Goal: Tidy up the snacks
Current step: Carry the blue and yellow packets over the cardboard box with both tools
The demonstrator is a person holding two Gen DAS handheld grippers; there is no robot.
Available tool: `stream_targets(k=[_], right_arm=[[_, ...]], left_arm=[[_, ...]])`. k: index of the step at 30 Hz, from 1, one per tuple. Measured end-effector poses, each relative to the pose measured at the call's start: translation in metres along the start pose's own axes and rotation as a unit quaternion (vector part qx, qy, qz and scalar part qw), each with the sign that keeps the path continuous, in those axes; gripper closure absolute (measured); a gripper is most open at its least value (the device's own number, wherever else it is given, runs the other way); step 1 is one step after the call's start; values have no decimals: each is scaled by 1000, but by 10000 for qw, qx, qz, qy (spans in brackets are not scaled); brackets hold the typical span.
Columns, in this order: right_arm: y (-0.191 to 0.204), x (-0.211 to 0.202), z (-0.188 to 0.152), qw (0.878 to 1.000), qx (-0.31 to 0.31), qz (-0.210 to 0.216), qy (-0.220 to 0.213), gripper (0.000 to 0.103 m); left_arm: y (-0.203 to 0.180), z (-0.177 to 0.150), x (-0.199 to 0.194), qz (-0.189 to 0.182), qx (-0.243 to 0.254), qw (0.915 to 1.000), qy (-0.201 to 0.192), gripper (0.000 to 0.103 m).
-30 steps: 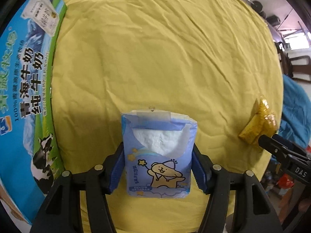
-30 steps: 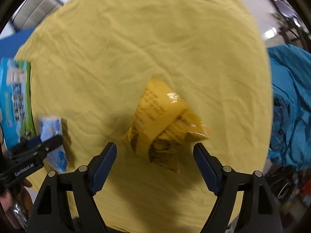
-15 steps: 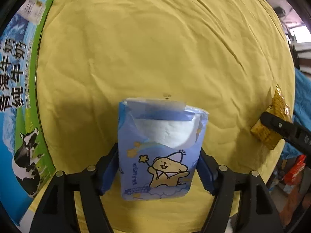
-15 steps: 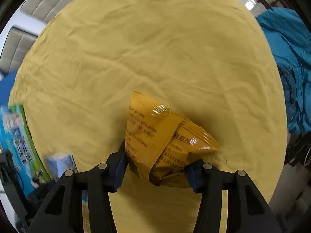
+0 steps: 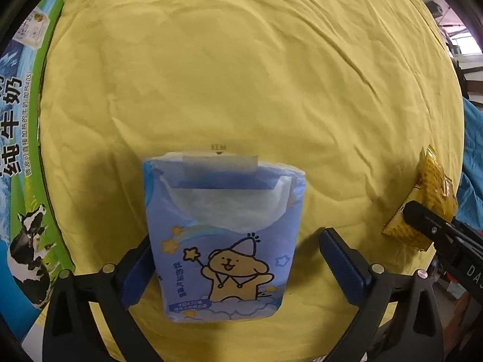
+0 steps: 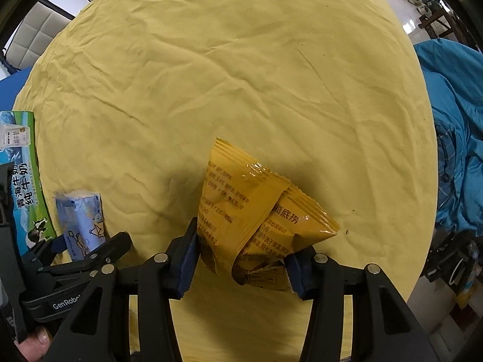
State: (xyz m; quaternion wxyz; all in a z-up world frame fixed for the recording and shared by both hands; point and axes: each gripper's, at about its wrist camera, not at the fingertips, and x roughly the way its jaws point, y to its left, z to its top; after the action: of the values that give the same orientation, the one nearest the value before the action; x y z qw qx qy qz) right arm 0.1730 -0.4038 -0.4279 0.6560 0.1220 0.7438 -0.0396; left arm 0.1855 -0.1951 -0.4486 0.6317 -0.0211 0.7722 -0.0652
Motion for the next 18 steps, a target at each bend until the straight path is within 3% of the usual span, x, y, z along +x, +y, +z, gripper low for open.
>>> stream_targets(k=[2, 4, 7, 12, 18], right_arm=[[1, -2, 0, 10000, -17, -23, -13, 51], [3, -2, -3, 10000, -50, -48, -23, 52], [14, 5, -6, 9999, -67, -85, -43, 53], [18, 3, -17, 9997, -88, -170, -146, 59], [25, -8, -33, 9995, -136, -50, -283, 63]], left_arm=[[0, 1, -2, 224, 22, 9997, -38, 17], [-5, -2, -5, 468, 84, 9988, -137, 39], [-11, -7, -11, 504, 168, 9982, -263, 54], [-25, -14, -24, 736, 305, 9949, -617, 61], [-31, -27, -52, 685, 356, 9915, -1051, 63]])
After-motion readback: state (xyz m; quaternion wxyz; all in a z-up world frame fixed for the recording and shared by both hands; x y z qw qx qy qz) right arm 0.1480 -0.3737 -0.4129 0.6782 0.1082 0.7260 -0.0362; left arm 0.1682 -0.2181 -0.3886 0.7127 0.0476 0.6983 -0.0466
